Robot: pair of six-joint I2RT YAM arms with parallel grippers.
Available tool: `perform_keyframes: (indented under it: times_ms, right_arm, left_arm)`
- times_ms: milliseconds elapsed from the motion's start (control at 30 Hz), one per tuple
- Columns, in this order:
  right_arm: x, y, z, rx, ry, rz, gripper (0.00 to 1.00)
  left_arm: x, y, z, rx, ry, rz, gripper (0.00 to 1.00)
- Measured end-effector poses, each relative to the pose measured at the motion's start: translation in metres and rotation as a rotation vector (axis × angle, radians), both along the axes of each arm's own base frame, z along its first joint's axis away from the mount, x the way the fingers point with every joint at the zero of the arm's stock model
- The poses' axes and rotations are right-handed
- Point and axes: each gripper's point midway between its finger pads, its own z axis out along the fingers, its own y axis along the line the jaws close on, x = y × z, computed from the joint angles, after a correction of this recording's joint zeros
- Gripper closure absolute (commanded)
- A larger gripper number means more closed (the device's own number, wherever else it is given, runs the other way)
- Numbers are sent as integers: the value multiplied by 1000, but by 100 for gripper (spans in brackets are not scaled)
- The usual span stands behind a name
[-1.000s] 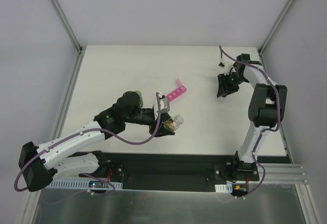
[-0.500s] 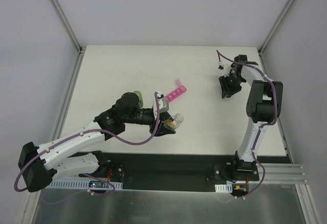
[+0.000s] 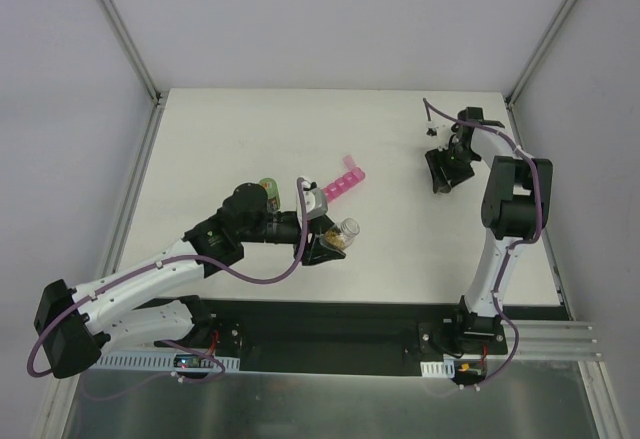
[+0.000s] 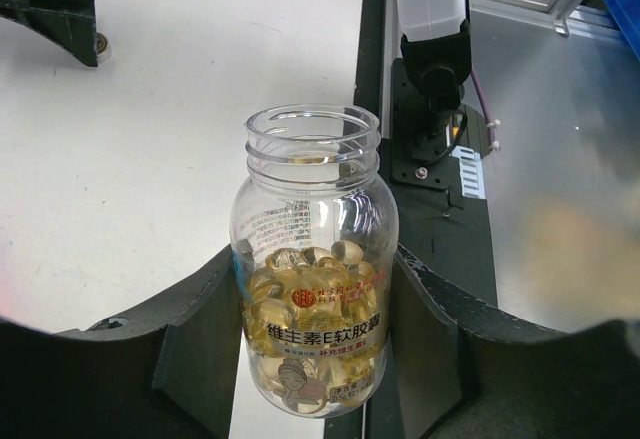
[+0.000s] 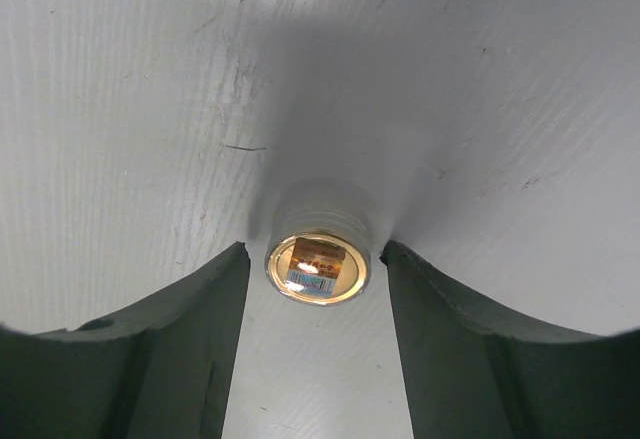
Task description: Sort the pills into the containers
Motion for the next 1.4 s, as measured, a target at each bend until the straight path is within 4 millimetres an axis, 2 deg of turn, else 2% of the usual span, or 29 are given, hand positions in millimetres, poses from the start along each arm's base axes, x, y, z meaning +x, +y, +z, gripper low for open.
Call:
perform_keyframes:
  times_ms: [133, 233, 333, 433, 500, 600, 700, 767, 833, 1033, 1200, 1400]
  right_arm:
    - [-1, -1, 4, -5, -17, 4, 38]
    - [-1, -1, 21, -9, -61, 9, 37]
    - [-1, 3, 60, 9, -169, 25, 37]
    - [-8, 19, 113, 84, -319, 76, 36]
    - [-22, 39, 143, 179, -408, 134, 33]
    - [-67, 87, 183, 410, -507, 281, 24]
    - [-117, 134, 203, 606, -524, 438, 16]
    - [-147, 163, 214, 707, -516, 551, 16]
    - [-170, 184, 230, 795, -508, 633, 16]
    - [-188, 201, 280, 944, -524, 685, 15]
    - [-207, 220, 299, 1024, -489, 720, 12]
    - [-213, 240, 318, 1092, -452, 726, 12]
  left_arm:
    - [2, -1, 3, -14, -7, 8, 100]
    - [4, -2, 7, -28, -12, 19, 100]
    - [9, -3, 14, -55, -27, 45, 100]
    - [17, -5, 25, -97, -44, 87, 100]
    - [23, -7, 33, -127, -55, 116, 100]
    - [35, -10, 46, -180, -68, 172, 100]
    - [49, -15, 54, -222, -64, 230, 100]
    - [57, -19, 56, -239, -58, 256, 100]
    - [64, -24, 59, -252, -56, 271, 100]
    - [68, -29, 69, -296, -80, 273, 100]
    - [67, -29, 80, -336, -102, 262, 100]
    - [64, -33, 82, -349, -107, 235, 100]
